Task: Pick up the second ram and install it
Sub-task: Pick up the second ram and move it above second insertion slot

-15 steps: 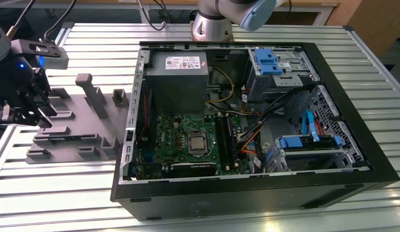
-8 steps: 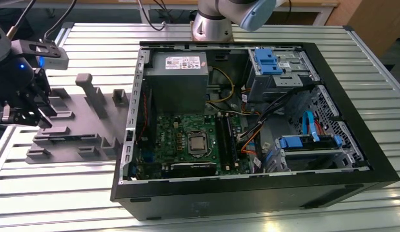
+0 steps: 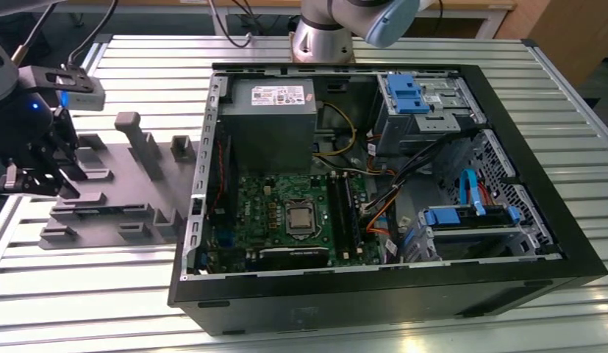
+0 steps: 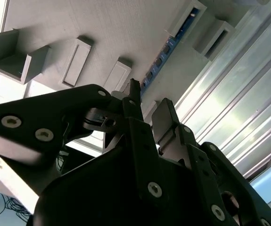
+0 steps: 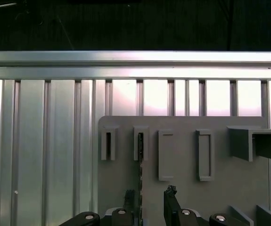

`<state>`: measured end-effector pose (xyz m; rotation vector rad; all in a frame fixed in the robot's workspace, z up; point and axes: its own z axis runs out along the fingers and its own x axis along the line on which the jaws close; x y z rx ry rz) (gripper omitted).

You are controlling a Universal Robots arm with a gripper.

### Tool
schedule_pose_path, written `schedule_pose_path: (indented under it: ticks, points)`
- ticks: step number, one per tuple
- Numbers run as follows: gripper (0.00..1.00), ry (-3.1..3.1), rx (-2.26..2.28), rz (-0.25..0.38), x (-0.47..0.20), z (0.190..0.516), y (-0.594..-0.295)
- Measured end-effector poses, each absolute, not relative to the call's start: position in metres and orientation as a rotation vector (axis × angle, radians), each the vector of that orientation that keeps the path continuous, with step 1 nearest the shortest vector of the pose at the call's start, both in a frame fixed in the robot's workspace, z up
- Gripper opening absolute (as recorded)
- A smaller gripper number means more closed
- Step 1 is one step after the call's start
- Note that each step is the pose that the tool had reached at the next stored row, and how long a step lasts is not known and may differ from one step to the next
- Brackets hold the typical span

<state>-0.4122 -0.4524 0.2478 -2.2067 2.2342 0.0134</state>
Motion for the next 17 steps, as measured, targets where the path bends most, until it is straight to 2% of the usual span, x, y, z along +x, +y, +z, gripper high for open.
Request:
schedule_pose_path:
  ticks: [17]
  points:
    - [0.38, 2.234, -2.207, 0.013, -0.412, 0.232, -0.456]
